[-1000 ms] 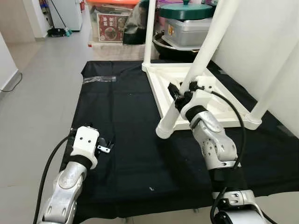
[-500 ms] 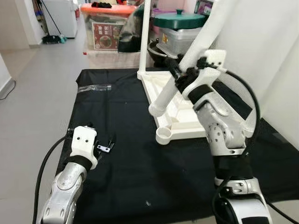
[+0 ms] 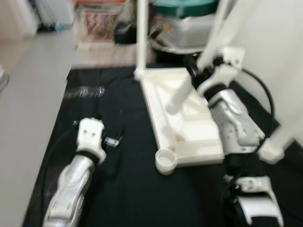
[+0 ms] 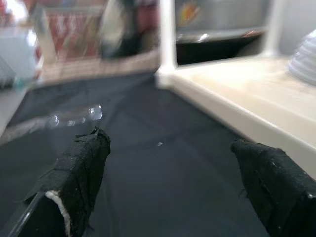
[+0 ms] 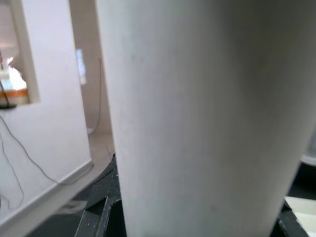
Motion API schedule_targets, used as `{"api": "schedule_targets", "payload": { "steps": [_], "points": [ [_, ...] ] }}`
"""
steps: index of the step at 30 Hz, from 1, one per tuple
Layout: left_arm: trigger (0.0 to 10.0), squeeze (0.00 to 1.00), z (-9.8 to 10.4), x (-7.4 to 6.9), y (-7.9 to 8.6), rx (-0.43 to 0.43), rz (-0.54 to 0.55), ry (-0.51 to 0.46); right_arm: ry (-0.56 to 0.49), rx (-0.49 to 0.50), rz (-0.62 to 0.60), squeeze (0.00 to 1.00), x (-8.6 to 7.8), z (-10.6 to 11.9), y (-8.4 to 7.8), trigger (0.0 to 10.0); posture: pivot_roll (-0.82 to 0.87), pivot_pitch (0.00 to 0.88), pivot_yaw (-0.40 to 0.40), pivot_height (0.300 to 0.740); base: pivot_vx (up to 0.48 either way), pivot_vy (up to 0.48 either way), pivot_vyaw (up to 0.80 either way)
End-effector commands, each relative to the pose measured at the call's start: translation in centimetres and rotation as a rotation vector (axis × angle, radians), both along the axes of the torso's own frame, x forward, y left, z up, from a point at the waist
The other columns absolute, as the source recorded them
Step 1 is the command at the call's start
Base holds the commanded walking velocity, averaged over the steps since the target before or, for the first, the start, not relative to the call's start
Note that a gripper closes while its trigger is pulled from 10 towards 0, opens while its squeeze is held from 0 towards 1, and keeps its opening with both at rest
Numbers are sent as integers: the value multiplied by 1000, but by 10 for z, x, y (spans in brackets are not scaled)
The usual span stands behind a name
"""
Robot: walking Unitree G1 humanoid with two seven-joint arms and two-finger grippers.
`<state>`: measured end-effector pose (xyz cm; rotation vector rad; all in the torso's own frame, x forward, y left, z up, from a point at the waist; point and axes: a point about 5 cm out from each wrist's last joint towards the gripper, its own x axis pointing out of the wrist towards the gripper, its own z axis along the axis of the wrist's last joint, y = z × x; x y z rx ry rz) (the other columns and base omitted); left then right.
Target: Building children table
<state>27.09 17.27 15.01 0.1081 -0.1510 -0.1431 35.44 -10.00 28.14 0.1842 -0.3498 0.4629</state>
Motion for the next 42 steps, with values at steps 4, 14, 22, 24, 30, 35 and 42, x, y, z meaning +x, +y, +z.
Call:
{"api": "schedule_targets", "payload": {
  "steps": [4, 14, 22, 24, 30, 35, 42],
  "points": [
    [10000, 0, -1, -3, -8, -18, -28, 7, 7, 8, -14, 0, 0, -3, -14, 10000, 129, 0, -85, 740, 0, 0, 0],
    [10000, 0, -7, -10, -13, -30, -36, 35, 17, -30, 82, 0, -4, -6, -6, 10000, 129, 0, -93, 740, 0, 0, 0],
    [10000, 0, -11, -14, -18, -60, -54, 60, 37, -25, 109, 0, -5, -9, -2, 10000, 131, 0, -93, 740, -325, 0, 0],
    [10000, 0, -11, -14, -18, -60, -54, 60, 37, -25, 109, 0, -5, -9, -2, 10000, 131, 0, -93, 740, -465, 0, 0],
    [10000, 0, -10, -13, -14, -68, -30, 57, 46, -26, 106, 0, -5, -10, -6, 10000, 125, 0, -89, 740, 0, 0, 0],
    [10000, 0, -11, -14, -14, -63, -23, 67, 50, -23, 101, 0, -5, -11, -7, 10000, 125, 0, -89, 740, 0, 0, 0],
    [10000, 0, -14, -14, -11, -64, -2, 90, 48, -40, 96, 0, -3, -10, -8, 10000, 126, 0, -88, 740, 0, 0, 0]
  ]
}}
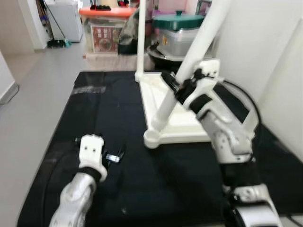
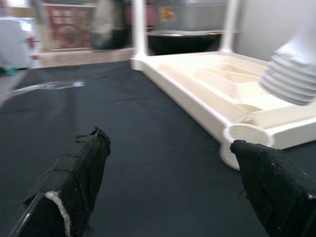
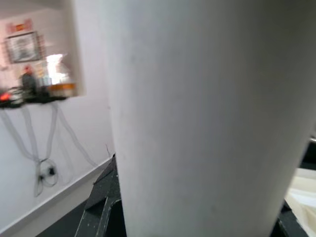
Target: Building children table
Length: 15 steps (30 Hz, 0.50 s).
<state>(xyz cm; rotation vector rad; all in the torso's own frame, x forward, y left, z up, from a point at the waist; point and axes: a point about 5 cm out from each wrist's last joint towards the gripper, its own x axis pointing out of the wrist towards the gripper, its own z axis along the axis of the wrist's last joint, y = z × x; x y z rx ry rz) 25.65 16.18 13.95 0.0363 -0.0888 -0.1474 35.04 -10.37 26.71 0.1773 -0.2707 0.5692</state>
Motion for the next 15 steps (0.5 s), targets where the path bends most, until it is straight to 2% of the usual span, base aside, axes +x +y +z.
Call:
{"api": "schedule_targets", "payload": {
  "steps": [1, 9, 12, 15],
  "points": [
    [10000, 0, -3, 0, 0, 3, 3, 23, -14, 2, -12, 0, 1, 4, -5, 10000, 126, 0, -88, 740, 0, 0, 0],
    [10000, 0, -9, 0, 7, 12, 52, 52, -42, -38, -32, 0, 4, 4, -2, 10000, 130, 0, -91, 740, 0, 0, 0],
    [10000, 0, -12, -1, 12, 17, 82, 66, -82, -58, -90, 0, 13, 3, 2, 10000, 132, 0, -91, 740, 0, 0, 0],
    [10000, 0, -11, -1, 13, 17, 83, 64, -98, -64, -94, 0, 16, 2, 5, 10000, 138, 0, -93, 740, 0, 0, 0]
  ]
}}
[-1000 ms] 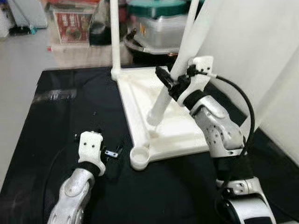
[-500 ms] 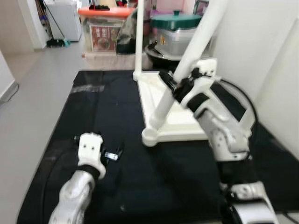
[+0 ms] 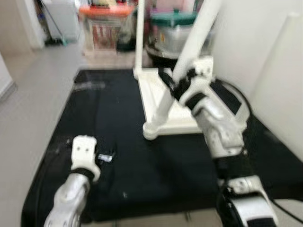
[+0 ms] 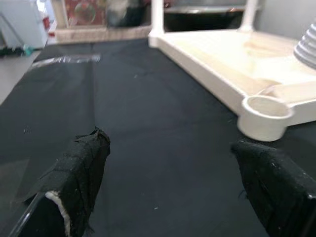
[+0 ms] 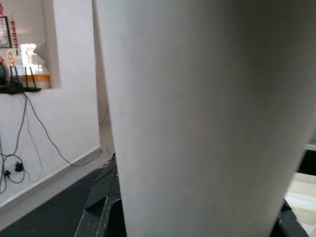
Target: Building children table
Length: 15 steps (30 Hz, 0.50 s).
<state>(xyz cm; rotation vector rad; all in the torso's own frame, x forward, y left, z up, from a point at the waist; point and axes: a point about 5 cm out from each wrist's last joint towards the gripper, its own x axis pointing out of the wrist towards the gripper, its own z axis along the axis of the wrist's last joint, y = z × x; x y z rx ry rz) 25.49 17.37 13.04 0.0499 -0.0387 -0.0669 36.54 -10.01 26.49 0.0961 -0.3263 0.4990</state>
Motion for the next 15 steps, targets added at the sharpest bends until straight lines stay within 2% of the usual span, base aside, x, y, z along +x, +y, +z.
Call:
{"api": "schedule_targets", "payload": {
  "steps": [1, 3, 8, 10, 15],
  "points": [
    [10000, 0, -1, 1, 0, 3, 1, 14, -64, -48, -20, 0, 3, 1, 6, 10000, 147, 0, -96, 740, 0, 0, 0],
    [10000, 0, 1, 1, 0, 2, 3, 6, -137, -119, -29, 0, 6, -6, 15, 10000, 165, 0, -107, 740, 0, 0, 0],
    [10000, 0, 1, 0, 1, 6, 10, 5, -186, -215, -32, 0, 8, -19, 24, 10000, 175, 0, -111, 740, 0, 0, 0],
    [10000, 0, 1, -1, 2, 6, 15, 6, -209, -302, -23, 0, 7, -29, 29, 10000, 183, 0, -116, 740, 0, 0, 0],
    [10000, 0, 1, -2, 2, 6, 21, 6, -213, -338, -7, 0, 6, -38, 32, 10000, 183, 0, -116, 740, 0, 0, 0]
  ]
}}
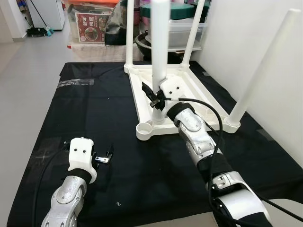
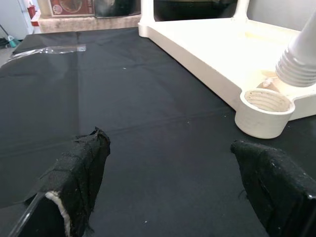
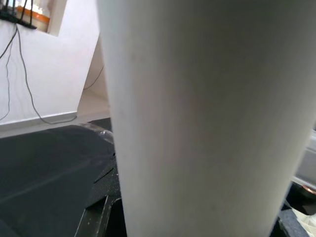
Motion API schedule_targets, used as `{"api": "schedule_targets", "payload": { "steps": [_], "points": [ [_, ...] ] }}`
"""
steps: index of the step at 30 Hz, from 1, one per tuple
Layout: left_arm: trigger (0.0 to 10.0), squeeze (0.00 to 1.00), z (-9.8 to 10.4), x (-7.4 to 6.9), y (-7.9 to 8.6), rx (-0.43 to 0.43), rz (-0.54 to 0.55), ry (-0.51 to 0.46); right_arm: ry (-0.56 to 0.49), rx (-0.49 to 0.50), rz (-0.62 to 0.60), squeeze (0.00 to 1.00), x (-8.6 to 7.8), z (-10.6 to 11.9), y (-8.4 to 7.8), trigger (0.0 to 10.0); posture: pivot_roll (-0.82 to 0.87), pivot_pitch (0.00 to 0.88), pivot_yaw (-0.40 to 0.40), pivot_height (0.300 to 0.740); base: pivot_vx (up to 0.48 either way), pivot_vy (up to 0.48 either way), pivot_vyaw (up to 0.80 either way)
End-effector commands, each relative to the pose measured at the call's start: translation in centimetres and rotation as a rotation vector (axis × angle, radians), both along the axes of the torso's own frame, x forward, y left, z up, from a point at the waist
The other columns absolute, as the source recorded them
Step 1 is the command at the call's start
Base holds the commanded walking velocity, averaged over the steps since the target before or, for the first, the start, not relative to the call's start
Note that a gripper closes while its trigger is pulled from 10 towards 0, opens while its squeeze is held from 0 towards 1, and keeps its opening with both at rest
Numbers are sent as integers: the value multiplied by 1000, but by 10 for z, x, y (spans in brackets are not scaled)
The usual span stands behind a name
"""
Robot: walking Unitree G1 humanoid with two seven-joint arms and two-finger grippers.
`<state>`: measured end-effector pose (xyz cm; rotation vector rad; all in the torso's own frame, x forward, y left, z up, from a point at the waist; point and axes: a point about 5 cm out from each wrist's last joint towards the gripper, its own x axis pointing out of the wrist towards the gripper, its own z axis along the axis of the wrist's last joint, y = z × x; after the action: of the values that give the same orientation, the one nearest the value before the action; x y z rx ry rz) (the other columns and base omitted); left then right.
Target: Building children table
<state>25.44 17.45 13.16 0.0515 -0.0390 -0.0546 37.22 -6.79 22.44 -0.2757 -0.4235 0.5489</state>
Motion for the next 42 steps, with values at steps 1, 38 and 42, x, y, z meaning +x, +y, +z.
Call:
{"api": "schedule_targets", "payload": {
  "steps": [1, 38, 42],
  "points": [
    [10000, 0, 0, -2, 2, 5, 9, 6, -23, -7, 5, 0, 0, 2, 0, 10000, 183, 0, -116, 740, 0, 0, 0],
    [10000, 0, 3, -7, 0, 5, 2, 2, -74, 55, -71, 0, 8, -15, 8, 10000, 231, 0, -119, 740, 0, 0, 0],
    [10000, 0, 1, -14, -3, 4, -9, 18, -84, 60, -81, 0, 10, -10, 7, 10000, 236, 0, -115, 740, 0, 0, 0]
  ]
}}
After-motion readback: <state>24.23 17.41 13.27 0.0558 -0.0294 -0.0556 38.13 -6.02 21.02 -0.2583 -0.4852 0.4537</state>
